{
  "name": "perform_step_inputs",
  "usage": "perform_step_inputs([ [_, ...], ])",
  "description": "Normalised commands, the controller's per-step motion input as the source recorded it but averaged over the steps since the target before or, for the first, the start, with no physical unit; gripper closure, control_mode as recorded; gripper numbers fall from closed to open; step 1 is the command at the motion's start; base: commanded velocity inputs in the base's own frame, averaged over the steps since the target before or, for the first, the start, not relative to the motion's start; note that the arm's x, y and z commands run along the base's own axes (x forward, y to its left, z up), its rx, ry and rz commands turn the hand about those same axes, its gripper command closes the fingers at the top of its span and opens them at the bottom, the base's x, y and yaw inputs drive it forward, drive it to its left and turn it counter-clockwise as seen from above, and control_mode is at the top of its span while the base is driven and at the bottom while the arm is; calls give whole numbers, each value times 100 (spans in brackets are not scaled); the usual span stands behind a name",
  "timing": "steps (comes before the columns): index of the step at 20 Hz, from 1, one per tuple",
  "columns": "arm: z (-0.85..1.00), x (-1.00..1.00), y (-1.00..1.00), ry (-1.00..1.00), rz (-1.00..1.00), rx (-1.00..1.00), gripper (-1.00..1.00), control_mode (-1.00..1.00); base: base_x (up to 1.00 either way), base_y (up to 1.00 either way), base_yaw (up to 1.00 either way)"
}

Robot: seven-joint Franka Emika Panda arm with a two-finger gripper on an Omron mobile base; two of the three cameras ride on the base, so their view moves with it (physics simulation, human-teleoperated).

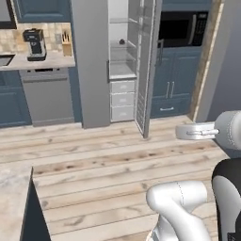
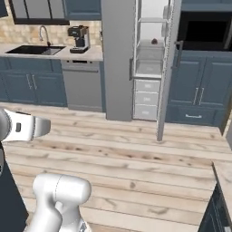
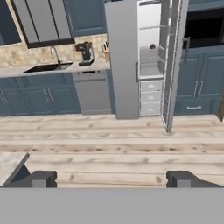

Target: Take the donut and cake from the fridge and place them on the empty tray on the dining counter.

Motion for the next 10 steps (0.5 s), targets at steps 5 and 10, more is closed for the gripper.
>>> perform_step_inputs([
  [5,0,0,0,0,0,0,-100,100,100,0,0],
  [10,0,0,0,0,0,0,-100,100,100,0,0],
])
